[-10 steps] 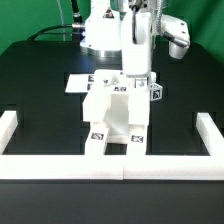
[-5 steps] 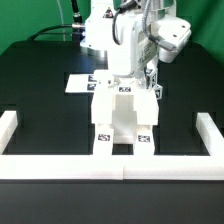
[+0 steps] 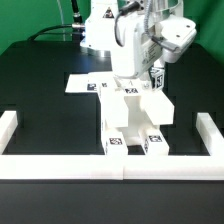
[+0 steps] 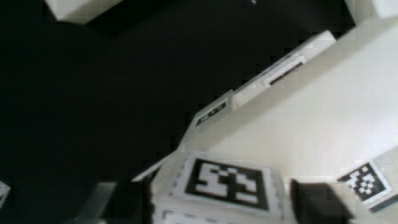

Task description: Assemble chair

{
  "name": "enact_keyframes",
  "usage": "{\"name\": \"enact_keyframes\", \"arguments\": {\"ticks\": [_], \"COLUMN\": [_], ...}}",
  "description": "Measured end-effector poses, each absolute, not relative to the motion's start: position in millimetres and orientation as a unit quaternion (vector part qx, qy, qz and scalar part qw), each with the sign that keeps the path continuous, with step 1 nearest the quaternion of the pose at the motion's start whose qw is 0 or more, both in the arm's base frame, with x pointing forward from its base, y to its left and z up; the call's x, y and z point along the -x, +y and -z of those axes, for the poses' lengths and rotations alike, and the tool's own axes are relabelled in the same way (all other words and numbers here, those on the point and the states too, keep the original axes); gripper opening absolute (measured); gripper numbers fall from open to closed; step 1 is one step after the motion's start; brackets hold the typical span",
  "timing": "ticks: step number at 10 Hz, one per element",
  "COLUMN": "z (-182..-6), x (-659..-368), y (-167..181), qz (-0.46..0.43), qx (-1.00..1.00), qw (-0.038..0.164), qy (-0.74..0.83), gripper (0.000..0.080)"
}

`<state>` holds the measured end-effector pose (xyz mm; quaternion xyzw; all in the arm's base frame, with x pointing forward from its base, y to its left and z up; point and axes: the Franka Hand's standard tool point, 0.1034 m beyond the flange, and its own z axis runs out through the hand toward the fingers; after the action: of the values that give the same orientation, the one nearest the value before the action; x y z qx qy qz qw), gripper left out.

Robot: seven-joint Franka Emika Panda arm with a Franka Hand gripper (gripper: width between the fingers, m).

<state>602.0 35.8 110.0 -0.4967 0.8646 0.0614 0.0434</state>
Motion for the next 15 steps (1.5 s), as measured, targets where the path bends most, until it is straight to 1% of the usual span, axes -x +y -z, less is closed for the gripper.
{"name": "enact_keyframes", "arguments": {"ticks": [1,2,3,4,9,10,12,13,14,15], "z": [-109.8,-110.1,-111.9,-113.7,-112.1,-112.7,-116.2,-116.1,-116.1,-115.7], "x": [-601.5,-599.6,-599.4,-600.2,-601.1,-599.7,-599.8,-599.2,-599.1,-599.5], "y": [35.5,33.8,32.5,32.6,32.6,33.5,37.6,39.7,39.8,37.4], "qz": [-0.062,-0.07,-0.078,-0.088,-0.076,-0.075,-0.067,-0.065,-0.064,-0.061], "qx": [0.509,0.54,0.577,0.619,0.757,0.786,0.847,0.868,0.88,0.907], "qw": [0.043,0.039,0.035,0.032,0.049,0.044,0.026,0.024,0.024,0.026], "qy": [0.858,0.838,0.812,0.78,0.647,0.612,0.527,0.492,0.47,0.416], "gripper": [0.0534,0.0614,0.0614,0.0639,0.0649,0.0649,0.0649,0.0649,0.0649,0.0649]}}
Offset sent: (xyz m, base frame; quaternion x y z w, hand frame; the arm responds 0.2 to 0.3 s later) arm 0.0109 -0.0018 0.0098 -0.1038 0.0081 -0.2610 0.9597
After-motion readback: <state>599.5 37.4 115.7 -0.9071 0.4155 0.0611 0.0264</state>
